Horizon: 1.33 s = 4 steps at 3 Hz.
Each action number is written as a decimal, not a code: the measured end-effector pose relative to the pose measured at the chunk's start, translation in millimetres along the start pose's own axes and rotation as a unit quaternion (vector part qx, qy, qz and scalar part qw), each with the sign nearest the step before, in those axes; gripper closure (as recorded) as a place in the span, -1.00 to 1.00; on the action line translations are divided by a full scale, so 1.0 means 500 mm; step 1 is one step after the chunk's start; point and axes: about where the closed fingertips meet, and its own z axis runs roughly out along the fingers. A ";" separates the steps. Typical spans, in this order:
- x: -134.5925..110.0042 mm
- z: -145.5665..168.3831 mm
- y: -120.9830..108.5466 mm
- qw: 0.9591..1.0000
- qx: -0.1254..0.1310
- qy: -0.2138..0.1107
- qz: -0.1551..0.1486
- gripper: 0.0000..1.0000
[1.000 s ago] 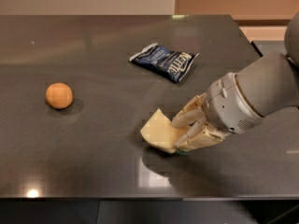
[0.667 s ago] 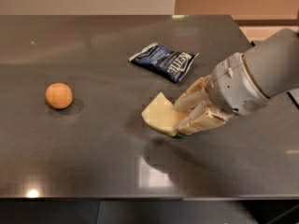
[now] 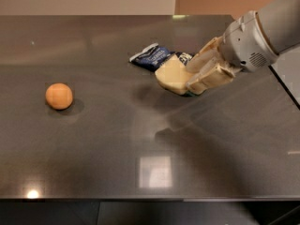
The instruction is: Move sponge near blue chip bag
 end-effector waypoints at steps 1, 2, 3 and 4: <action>0.023 -0.014 -0.082 1.000 0.019 -0.001 0.013 1.00; 0.050 -0.010 -0.150 0.999 0.033 -0.001 0.021 0.62; 0.081 0.007 -0.191 0.999 0.038 0.000 0.032 0.19; 0.109 0.026 -0.218 0.998 0.039 -0.001 0.043 -0.30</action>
Offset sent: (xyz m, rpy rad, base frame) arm 0.1102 -0.0526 0.0031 0.0259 -0.0373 -0.1113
